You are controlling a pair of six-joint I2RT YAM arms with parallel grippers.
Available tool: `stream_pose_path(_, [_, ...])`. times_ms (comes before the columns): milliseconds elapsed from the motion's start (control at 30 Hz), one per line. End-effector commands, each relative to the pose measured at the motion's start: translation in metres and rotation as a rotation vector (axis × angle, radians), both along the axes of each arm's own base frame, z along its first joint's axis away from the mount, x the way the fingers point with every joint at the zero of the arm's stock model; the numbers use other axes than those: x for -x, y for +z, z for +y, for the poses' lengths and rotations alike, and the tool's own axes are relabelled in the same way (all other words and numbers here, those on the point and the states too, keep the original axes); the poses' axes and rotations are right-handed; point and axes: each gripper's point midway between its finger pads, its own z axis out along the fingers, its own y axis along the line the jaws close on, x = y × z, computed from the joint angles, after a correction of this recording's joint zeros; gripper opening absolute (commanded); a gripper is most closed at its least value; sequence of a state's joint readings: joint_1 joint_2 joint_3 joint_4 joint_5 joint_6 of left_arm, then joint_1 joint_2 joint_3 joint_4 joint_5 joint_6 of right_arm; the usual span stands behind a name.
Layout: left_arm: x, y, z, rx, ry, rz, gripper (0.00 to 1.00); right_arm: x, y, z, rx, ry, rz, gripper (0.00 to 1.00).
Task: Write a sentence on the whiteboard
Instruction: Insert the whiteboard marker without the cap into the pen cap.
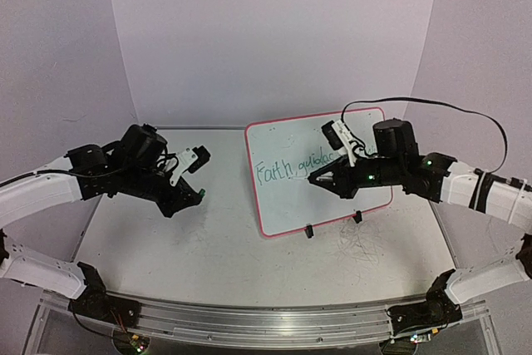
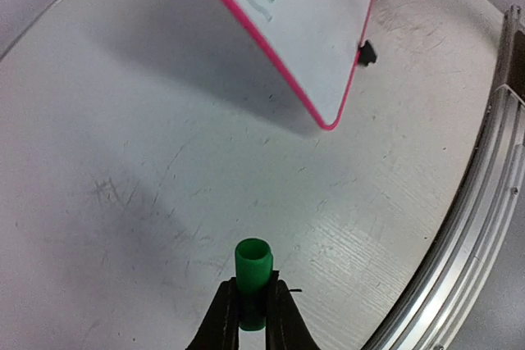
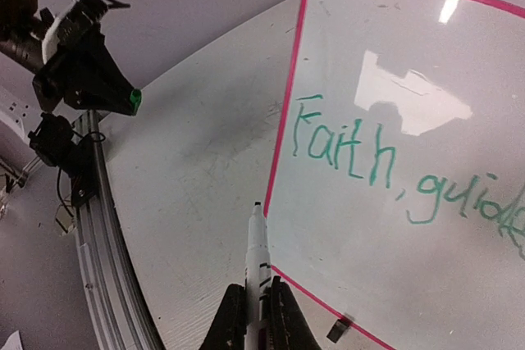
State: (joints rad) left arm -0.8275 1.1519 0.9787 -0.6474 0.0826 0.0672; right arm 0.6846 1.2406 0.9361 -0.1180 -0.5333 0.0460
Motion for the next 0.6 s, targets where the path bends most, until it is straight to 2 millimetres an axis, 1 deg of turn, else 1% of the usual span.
stream_pose_path(0, [0.011,0.043,-0.036,0.151,-0.21,-0.134,0.0,0.023,0.032,0.042,-0.02,0.194,-0.055,0.0])
stream_pose_path(33, [0.012,0.046,-0.04,0.152,-0.231,-0.143,0.0,0.028,0.035,0.05,-0.016,0.224,-0.055,0.0])
stream_pose_path(67, [0.014,0.048,-0.044,0.152,-0.255,-0.151,0.0,0.033,0.033,0.058,-0.004,0.25,-0.049,0.0])
stream_pose_path(133, [0.017,0.048,-0.051,0.146,-0.299,-0.156,0.0,0.038,0.037,0.071,0.011,0.286,-0.063,0.0])
stream_pose_path(233, [0.021,0.047,-0.058,0.139,-0.35,-0.158,0.0,0.045,0.033,0.087,0.057,0.314,-0.088,0.0])
stream_pose_path(300, [0.025,0.047,-0.06,0.139,-0.382,-0.159,0.0,0.052,0.027,0.096,0.099,0.343,-0.106,0.0])
stream_pose_path(367, [0.028,0.044,-0.061,0.132,-0.404,-0.152,0.0,0.056,0.022,0.102,0.14,0.36,-0.14,0.0])
stream_pose_path(467, [0.031,0.035,-0.062,0.112,-0.427,-0.122,0.0,0.062,0.017,0.11,0.183,0.392,-0.173,0.0])
stream_pose_path(567, [0.035,0.029,-0.062,0.101,-0.445,-0.1,0.0,0.062,0.016,0.116,0.197,0.402,-0.191,0.0])
